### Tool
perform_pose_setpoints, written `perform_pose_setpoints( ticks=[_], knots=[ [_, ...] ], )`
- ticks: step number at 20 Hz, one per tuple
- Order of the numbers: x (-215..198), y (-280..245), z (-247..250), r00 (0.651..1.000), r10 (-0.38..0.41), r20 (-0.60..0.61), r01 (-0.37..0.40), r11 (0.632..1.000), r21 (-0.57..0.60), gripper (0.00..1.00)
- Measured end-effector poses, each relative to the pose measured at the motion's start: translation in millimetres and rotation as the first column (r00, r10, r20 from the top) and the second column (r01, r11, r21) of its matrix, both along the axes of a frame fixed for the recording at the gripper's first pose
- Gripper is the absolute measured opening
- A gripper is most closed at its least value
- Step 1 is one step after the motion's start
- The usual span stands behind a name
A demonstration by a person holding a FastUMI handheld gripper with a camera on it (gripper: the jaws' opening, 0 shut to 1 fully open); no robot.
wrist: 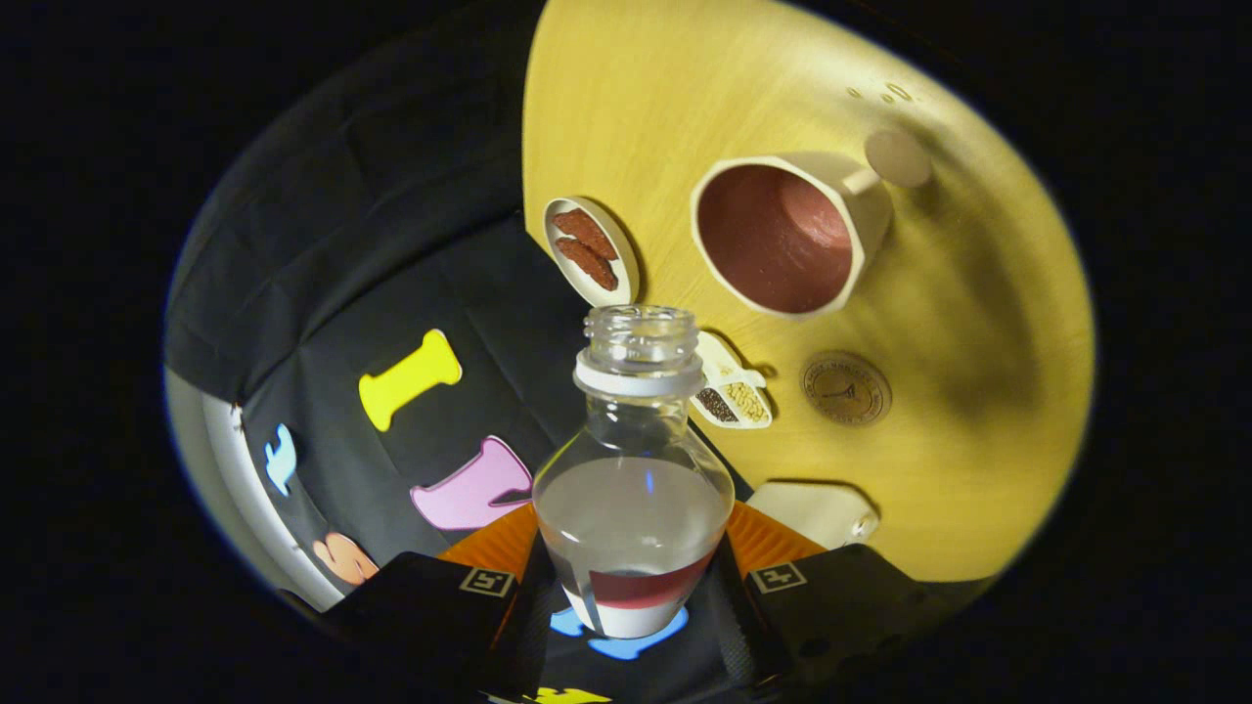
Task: Take the bottle from table, then pour the juice into the cup, finally place the bottle on the coaster
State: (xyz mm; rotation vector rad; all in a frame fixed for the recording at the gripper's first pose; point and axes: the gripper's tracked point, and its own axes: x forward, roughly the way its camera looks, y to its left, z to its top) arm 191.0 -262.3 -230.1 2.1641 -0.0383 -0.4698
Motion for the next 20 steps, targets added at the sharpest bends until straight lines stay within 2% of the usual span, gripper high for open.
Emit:
perform_pose_setpoints(
  ticks=[2, 3, 5, 6, 8, 10, 11, 12, 13, 15, 16, 20],
  knots=[
    [-9, 3, 5, 0.999, 0.046, -0.028, -0.050, 0.988, -0.144, 0.72],
    [-13, 7, 6, 0.995, 0.080, -0.054, -0.090, 0.971, -0.220, 0.72],
    [-23, 21, 5, 0.978, 0.167, -0.121, -0.201, 0.907, -0.369, 0.72],
    [-26, 31, 3, 0.963, 0.219, -0.154, -0.266, 0.858, -0.440, 0.72],
    [-35, 48, 0, 0.929, 0.293, -0.227, -0.371, 0.713, -0.595, 0.72],
    [-47, 63, -7, 0.891, 0.331, -0.309, -0.447, 0.534, -0.718, 0.72],
    [-53, 69, -11, 0.875, 0.343, -0.342, -0.472, 0.449, -0.759, 0.72],
    [-58, 82, -23, 0.839, 0.380, -0.389, -0.524, 0.368, -0.768, 0.72],
    [-63, 90, -31, 0.817, 0.397, -0.419, -0.548, 0.304, -0.779, 0.71],
    [-70, 93, -52, 0.789, 0.369, -0.491, -0.568, 0.135, -0.812, 0.72],
    [-72, 90, -56, 0.790, 0.339, -0.511, -0.558, 0.054, -0.828, 0.72],
    [-73, 95, -61, 0.809, 0.229, -0.542, -0.503, -0.210, -0.839, 0.72]
  ],
)
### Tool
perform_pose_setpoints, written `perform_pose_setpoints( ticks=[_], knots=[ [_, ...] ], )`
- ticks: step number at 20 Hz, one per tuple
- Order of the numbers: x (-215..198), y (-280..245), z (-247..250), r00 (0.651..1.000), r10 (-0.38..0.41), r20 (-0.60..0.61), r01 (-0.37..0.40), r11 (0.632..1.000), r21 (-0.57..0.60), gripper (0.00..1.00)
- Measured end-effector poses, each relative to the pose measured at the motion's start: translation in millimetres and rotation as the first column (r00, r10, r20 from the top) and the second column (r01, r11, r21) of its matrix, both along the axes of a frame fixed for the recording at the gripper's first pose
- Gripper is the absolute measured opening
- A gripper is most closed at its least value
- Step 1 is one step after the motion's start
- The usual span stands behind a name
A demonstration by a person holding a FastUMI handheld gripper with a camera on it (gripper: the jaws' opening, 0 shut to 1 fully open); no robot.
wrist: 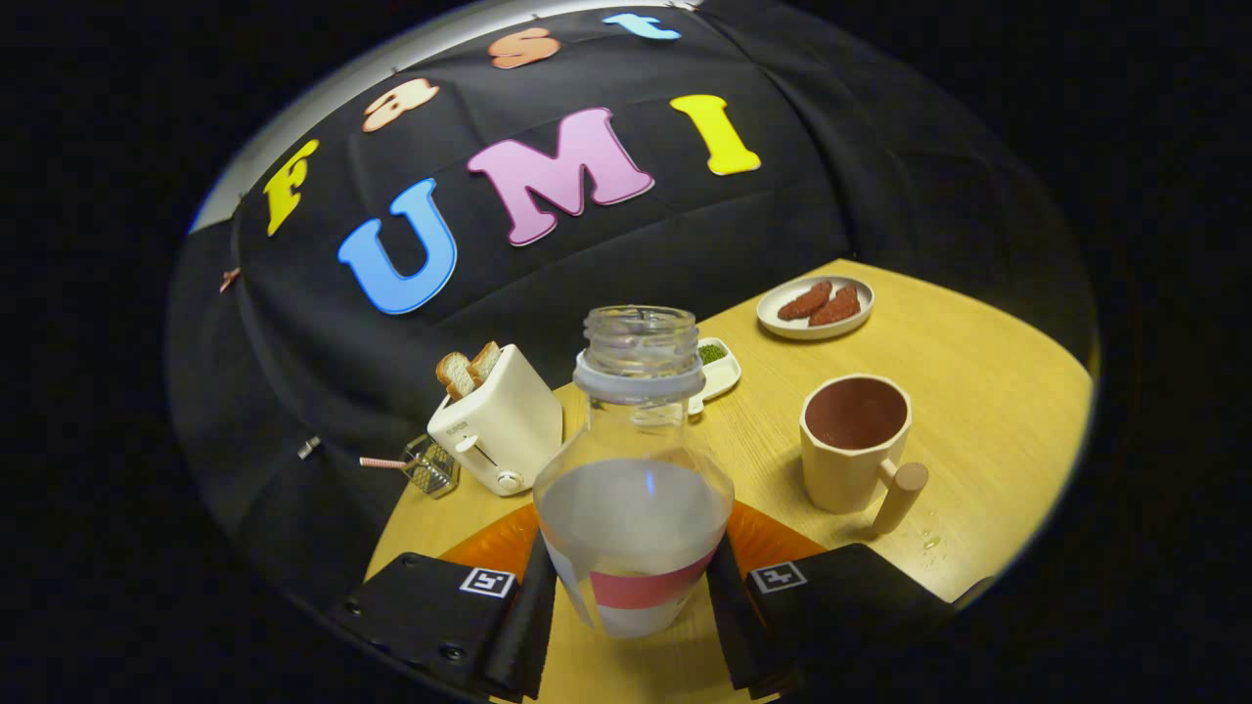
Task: Take the bottle from table, then pour the juice into the cup, finally place the bottle on the coaster
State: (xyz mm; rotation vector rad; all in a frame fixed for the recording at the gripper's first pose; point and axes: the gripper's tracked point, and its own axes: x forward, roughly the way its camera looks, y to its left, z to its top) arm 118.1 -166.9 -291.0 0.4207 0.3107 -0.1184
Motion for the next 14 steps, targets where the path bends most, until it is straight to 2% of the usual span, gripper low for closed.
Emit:
perform_pose_setpoints(
  ticks=[3, 7, 10, 14],
  knots=[
    [8, 5, 6, 0.999, 0.019, 0.029, -0.013, 0.983, -0.183, 0.72],
    [39, 9, 22, 0.997, 0.029, 0.076, 0.000, 0.935, -0.355, 0.72],
    [72, 7, 30, 0.994, 0.028, 0.102, 0.020, 0.898, -0.440, 0.72],
    [120, 0, 23, 0.993, 0.017, 0.113, 0.037, 0.888, -0.458, 0.72]
  ],
)
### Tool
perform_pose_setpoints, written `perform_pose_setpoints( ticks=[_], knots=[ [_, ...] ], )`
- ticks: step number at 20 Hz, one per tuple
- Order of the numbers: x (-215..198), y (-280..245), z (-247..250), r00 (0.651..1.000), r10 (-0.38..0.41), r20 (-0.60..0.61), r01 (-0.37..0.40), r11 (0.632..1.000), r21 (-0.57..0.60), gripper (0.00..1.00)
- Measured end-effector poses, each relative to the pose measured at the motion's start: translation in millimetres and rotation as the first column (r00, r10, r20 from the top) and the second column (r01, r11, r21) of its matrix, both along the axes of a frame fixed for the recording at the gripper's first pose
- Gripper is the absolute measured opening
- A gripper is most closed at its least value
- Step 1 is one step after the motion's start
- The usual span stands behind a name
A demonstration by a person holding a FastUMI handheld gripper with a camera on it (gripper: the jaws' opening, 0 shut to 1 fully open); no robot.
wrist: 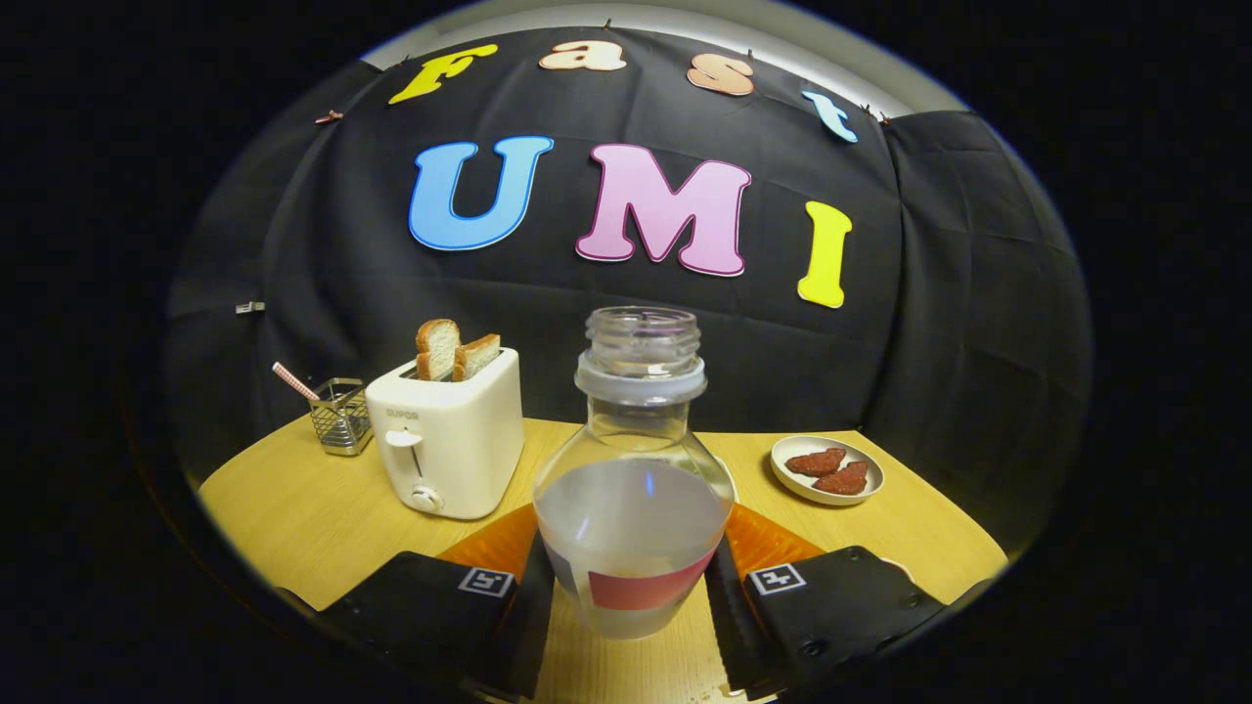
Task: Take the bottle from table, then pour the juice into the cup, finally place the bottle on the coaster
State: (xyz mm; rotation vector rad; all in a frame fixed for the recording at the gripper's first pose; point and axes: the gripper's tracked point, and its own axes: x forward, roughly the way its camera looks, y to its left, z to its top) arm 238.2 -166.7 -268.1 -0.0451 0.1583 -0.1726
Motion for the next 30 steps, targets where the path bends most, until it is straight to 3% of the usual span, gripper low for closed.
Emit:
perform_pose_setpoints(
  ticks=[6, 12, 19, 22, 30],
  knots=[
    [43, -21, -29, 0.999, -0.035, -0.010, 0.036, 0.999, 0.007, 0.72],
    [54, -24, -49, 0.998, -0.045, -0.048, 0.047, 0.998, 0.051, 0.74],
    [53, -34, -49, 0.995, -0.077, -0.057, 0.079, 0.996, 0.046, 0.78],
    [46, -36, -47, 0.994, -0.083, -0.072, 0.087, 0.994, 0.060, 0.99],
    [10, -30, -36, 0.989, -0.068, -0.131, 0.072, 0.997, 0.024, 0.97]
  ],
)
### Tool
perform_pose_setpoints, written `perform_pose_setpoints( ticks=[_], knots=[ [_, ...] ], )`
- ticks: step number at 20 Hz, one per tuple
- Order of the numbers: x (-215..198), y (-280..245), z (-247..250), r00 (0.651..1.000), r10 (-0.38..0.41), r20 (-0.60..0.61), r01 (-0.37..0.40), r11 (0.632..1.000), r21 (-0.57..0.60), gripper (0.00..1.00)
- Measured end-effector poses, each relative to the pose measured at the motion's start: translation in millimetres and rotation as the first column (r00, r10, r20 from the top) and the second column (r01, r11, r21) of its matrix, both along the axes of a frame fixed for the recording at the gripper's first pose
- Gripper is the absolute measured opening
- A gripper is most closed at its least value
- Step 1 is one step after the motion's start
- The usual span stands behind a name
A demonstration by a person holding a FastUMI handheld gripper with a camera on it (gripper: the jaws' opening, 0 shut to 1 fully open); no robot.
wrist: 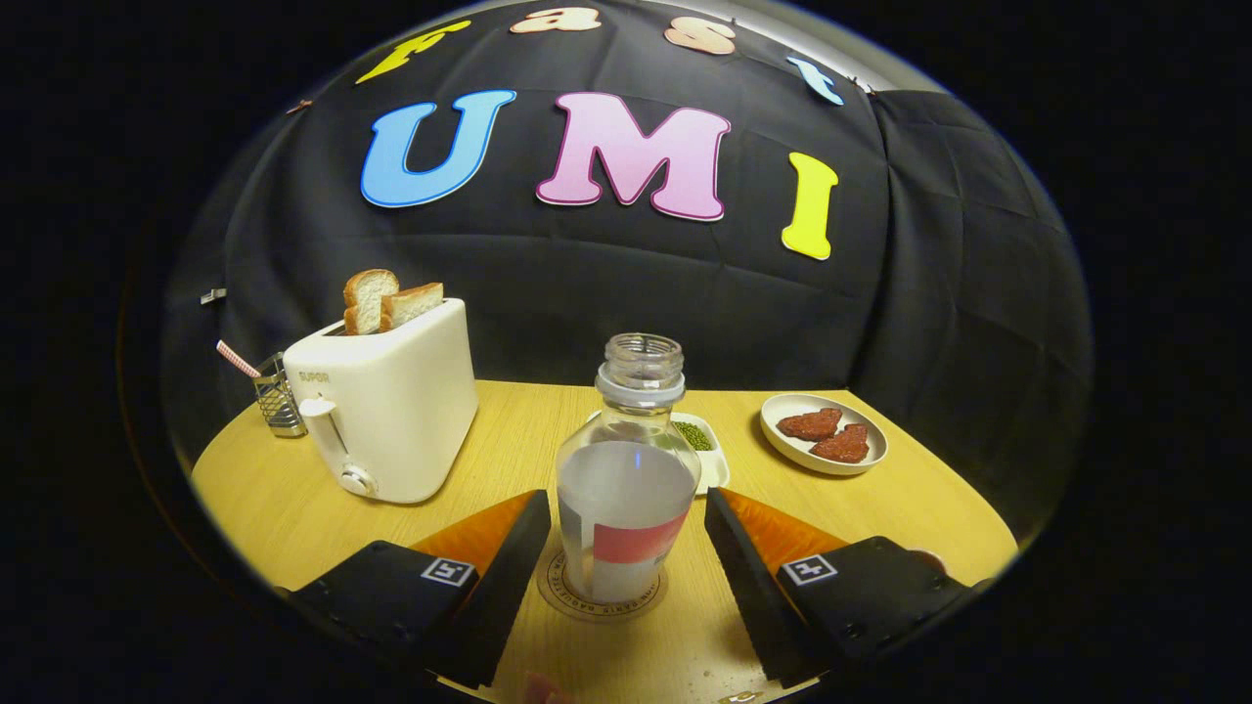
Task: Take the bottle from table, then pour the juice into the cup, finally place the bottle on the coaster
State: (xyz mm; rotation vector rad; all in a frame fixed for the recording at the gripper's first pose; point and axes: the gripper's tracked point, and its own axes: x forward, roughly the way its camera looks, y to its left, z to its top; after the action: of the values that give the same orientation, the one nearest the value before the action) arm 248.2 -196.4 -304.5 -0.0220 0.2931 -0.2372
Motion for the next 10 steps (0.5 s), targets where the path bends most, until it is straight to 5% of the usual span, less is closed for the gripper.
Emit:
perform_pose_setpoints(
  ticks=[10],
  knots=[
    [-93, 8, 92, 0.995, 0.019, 0.101, -0.025, 0.998, 0.057, 0.97]
  ],
)
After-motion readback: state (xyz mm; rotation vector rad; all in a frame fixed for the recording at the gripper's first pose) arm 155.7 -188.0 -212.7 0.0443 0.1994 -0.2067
